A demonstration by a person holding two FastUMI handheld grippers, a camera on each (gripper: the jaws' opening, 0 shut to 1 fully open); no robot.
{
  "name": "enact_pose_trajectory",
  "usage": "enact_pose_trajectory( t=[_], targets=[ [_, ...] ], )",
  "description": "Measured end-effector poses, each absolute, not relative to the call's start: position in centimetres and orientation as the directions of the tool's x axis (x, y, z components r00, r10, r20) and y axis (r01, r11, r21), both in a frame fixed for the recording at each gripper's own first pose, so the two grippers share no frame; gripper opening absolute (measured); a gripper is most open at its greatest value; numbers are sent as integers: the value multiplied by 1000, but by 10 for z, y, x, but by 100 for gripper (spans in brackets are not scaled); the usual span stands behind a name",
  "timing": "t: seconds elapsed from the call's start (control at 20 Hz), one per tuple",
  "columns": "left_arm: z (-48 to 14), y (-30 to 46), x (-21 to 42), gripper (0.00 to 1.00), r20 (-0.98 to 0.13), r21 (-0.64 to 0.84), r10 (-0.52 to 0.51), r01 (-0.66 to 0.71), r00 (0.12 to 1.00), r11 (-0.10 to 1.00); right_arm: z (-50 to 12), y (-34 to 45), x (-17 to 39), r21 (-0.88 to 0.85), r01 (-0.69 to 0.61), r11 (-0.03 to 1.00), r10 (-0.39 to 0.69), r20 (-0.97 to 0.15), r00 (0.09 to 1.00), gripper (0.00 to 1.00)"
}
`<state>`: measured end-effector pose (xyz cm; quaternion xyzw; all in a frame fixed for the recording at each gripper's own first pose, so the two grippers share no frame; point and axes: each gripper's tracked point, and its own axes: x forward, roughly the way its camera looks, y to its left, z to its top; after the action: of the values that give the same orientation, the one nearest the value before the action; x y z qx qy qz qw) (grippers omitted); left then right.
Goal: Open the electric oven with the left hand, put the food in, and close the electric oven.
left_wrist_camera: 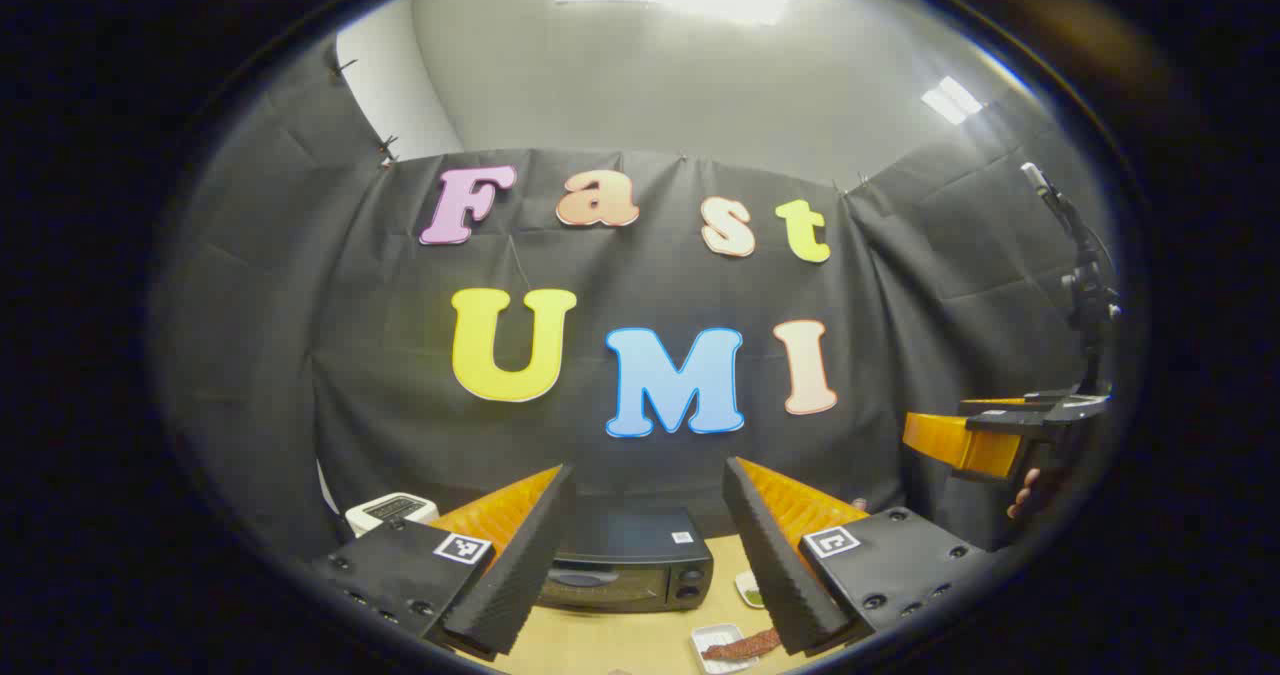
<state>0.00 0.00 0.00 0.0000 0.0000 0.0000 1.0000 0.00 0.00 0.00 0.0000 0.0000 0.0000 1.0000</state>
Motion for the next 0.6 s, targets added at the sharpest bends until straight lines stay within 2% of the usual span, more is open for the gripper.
enact_pose_trajectory(
  t=[0.15,0.35,0.45,0.5,0.55,0.6],
  targets=[
    [0,5,3,98,3,-9,10,-10,1000,1000,-4,4,3,-12,-11,1000,11,-8,1000,96],
    [-7,7,13,100,-5,-11,15,-15,1000,1000,-6,7,10,-22,-23,1000,22,-19,1000,96],
    [-7,7,18,98,-9,-19,18,-18,1000,1000,-6,9,14,-24,-31,999,31,-24,999,96],
    [-7,8,20,93,-9,-24,21,-21,1000,999,-7,11,15,-26,-37,999,37,-27,999,96],
    [-9,10,21,100,-12,-27,27,-27,1000,999,-8,11,16,-28,-42,999,42,-29,999,96],
    [-9,12,22,98,-15,-28,33,-33,999,999,-8,12,16,-30,-46,998,45,-31,999,96]
  ],
)
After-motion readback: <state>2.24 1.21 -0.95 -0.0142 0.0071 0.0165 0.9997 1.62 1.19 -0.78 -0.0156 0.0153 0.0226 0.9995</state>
